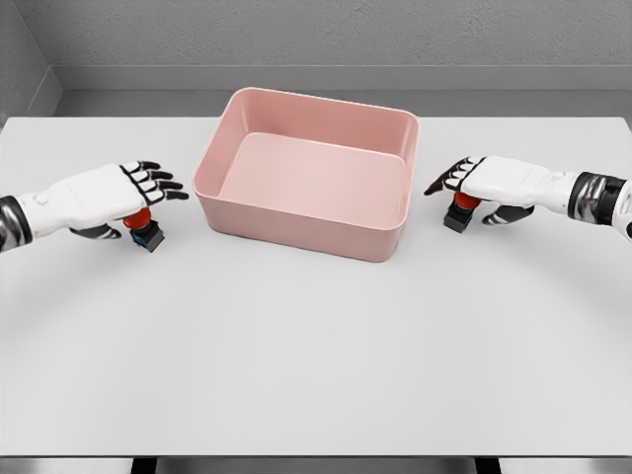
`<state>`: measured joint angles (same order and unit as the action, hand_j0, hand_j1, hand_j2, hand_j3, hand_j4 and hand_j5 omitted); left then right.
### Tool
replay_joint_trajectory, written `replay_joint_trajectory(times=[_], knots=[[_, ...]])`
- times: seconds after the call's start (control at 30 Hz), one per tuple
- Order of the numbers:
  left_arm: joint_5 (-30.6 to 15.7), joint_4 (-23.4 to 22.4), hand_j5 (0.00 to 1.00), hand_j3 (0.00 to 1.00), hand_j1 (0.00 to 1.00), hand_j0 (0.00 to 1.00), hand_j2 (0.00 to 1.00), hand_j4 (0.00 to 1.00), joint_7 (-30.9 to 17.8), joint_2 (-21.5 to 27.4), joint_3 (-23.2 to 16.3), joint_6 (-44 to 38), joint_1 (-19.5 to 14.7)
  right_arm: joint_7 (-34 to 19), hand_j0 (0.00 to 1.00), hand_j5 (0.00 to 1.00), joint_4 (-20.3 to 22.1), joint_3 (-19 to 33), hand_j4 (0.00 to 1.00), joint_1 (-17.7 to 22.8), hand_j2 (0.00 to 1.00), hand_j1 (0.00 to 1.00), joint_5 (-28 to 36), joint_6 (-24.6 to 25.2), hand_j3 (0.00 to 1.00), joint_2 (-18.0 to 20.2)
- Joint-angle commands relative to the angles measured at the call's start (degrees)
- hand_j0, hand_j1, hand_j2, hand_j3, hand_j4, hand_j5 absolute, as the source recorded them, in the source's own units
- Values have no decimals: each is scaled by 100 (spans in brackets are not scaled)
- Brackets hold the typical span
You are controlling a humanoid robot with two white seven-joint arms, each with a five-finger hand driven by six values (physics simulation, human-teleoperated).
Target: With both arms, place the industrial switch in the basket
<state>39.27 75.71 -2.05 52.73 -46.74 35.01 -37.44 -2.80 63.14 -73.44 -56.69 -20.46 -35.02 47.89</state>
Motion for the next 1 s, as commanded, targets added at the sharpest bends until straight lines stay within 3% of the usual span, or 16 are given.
replay_joint_trajectory(times=[0.0, 0.4, 0.67, 0.7, 0.73, 0.83, 0.87, 0.97], knots=[[-25, -109, 100, 100, 100, 100, 100, 100, 3, -78, -36, -1, 0, -10, 80, 80, 5, 5, 80, 0, 80, 80, 33, 2, 80, -7], [10, -118, 100, 100, 100, 100, 100, 100, 12, -105, -72, -1, 9, -19, 72, 72, -39, -4, 72, 9, 72, 72, -10, 2, 72, -87], [2, -118, 100, 100, 100, 100, 100, 100, 21, -70, -72, -1, 26, -80, 61, 61, -56, 14, 61, 0, 61, 61, -19, 2, 61, -78], [2, -118, 97, 97, 97, 97, 97, 97, 29, -70, -72, -1, 26, -80, 59, 59, -56, 22, 59, 0, 59, 59, -19, 2, 59, -78], [2, -109, 87, 87, 87, 87, 87, 87, 29, -70, -72, -1, 26, -89, 59, 59, -56, 31, 59, 0, 59, 59, -19, 2, 59, -78], [2, -118, 81, 81, 81, 81, 81, 81, 38, -70, -72, -1, 18, -115, 56, 56, -56, 40, 56, -9, 56, 56, -19, 2, 56, -78], [2, -135, 74, 74, 74, 74, 74, 74, 38, -70, -72, -1, 26, -115, 55, 55, -56, 49, 55, -9, 55, 55, -19, 2, 55, -78], [2, -162, 72, 72, 72, 72, 72, 72, 38, -70, -72, -1, 26, -124, 54, 54, -65, 119, 54, -9, 54, 54, -19, 2, 54, -69]])
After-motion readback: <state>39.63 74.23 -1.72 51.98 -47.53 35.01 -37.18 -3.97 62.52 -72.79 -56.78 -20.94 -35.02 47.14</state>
